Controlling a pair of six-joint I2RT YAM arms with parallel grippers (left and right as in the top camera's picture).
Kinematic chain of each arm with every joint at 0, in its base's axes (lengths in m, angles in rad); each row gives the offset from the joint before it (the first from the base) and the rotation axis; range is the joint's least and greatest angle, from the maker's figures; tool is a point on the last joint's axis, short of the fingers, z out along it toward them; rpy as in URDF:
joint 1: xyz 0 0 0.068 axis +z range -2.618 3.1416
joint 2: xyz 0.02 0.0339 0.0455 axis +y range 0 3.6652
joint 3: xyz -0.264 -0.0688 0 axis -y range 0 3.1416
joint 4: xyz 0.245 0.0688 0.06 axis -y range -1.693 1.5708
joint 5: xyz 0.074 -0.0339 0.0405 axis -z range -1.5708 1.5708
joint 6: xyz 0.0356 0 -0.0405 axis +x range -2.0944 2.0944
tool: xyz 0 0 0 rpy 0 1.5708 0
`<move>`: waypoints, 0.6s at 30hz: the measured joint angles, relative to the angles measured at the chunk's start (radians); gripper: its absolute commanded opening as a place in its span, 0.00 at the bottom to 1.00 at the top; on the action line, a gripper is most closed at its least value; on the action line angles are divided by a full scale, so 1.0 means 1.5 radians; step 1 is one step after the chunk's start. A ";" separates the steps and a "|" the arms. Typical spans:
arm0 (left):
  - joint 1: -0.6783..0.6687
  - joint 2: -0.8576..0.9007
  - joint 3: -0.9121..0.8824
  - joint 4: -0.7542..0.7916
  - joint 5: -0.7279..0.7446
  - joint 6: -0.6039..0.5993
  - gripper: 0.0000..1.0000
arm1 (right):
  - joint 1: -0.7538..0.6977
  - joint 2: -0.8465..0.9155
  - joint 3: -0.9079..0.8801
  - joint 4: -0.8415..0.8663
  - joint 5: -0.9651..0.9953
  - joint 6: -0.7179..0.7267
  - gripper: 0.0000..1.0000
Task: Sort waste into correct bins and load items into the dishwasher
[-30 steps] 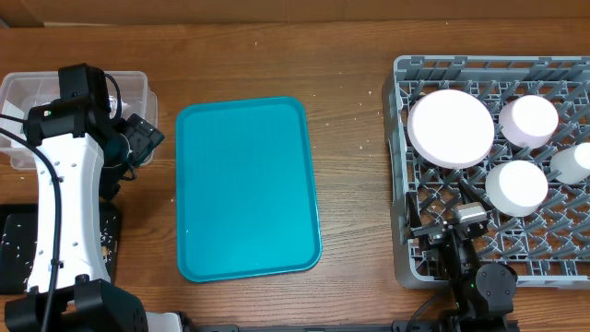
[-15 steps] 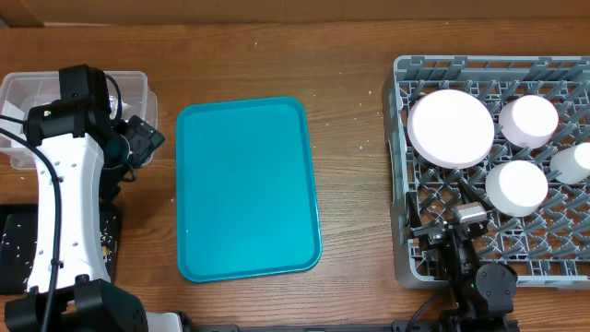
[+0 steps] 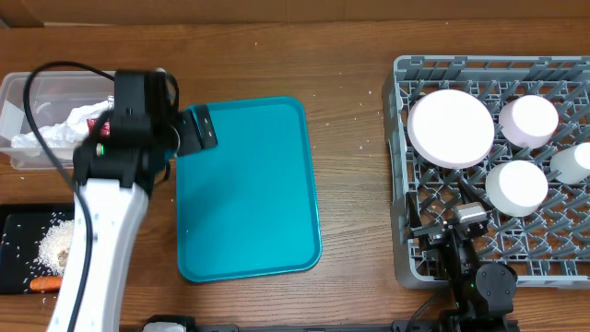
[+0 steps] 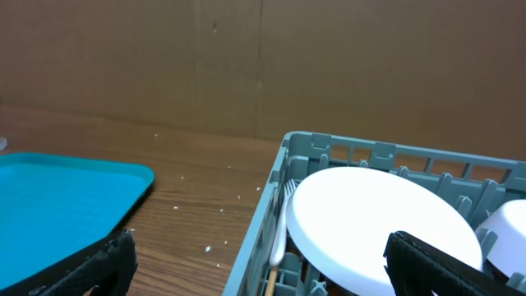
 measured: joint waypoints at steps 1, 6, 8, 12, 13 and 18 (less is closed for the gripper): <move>-0.003 -0.039 -0.047 0.042 0.012 0.033 1.00 | 0.000 0.000 0.000 0.000 0.000 0.000 1.00; 0.011 -0.183 -0.253 0.159 0.037 0.101 1.00 | 0.000 0.000 0.000 -0.001 0.004 0.000 1.00; 0.021 -0.241 -0.338 0.229 0.040 0.114 1.00 | 0.000 0.000 0.000 -0.001 0.004 0.000 1.00; 0.041 -0.446 -0.566 0.424 0.061 0.133 1.00 | 0.000 0.000 0.000 -0.001 0.004 0.000 1.00; 0.046 -0.498 -0.611 0.456 0.069 0.133 1.00 | 0.000 0.000 0.000 -0.001 0.004 0.001 1.00; 0.051 -0.644 -0.741 0.550 0.084 0.135 1.00 | 0.000 0.000 0.000 -0.001 0.004 0.001 1.00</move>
